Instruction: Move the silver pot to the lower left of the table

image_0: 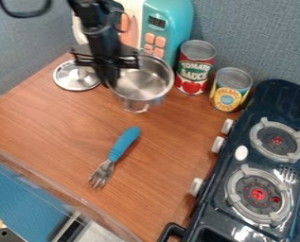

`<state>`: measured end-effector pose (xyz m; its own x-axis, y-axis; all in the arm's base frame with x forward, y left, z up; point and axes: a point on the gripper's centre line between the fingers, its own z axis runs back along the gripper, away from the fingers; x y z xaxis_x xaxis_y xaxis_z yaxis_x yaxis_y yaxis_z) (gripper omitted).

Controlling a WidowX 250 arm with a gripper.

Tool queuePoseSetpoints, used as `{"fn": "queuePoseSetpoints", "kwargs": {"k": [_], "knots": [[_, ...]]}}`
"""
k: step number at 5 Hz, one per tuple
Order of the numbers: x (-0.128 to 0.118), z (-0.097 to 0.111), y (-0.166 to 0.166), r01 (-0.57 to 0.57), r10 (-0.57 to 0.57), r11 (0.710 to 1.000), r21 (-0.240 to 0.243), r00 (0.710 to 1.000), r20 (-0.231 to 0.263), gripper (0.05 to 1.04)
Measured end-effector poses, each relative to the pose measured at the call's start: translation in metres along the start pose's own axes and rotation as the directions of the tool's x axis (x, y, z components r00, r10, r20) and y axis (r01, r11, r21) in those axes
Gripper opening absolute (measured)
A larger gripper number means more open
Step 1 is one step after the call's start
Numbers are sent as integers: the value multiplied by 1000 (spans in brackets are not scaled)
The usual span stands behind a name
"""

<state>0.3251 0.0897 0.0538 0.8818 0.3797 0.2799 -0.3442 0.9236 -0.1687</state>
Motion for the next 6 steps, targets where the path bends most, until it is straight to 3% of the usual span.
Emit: {"fn": "queuePoseSetpoints", "kwargs": {"k": [2, 3, 6], "knots": [[-21, 7, 73, -99, 98, 992, 74, 995, 12, 68], [-33, -9, 94, -138, 142, 988, 74, 989, -51, 68], [-36, -46, 134, -210, 242, 954, 212, 960, -143, 68]]}}
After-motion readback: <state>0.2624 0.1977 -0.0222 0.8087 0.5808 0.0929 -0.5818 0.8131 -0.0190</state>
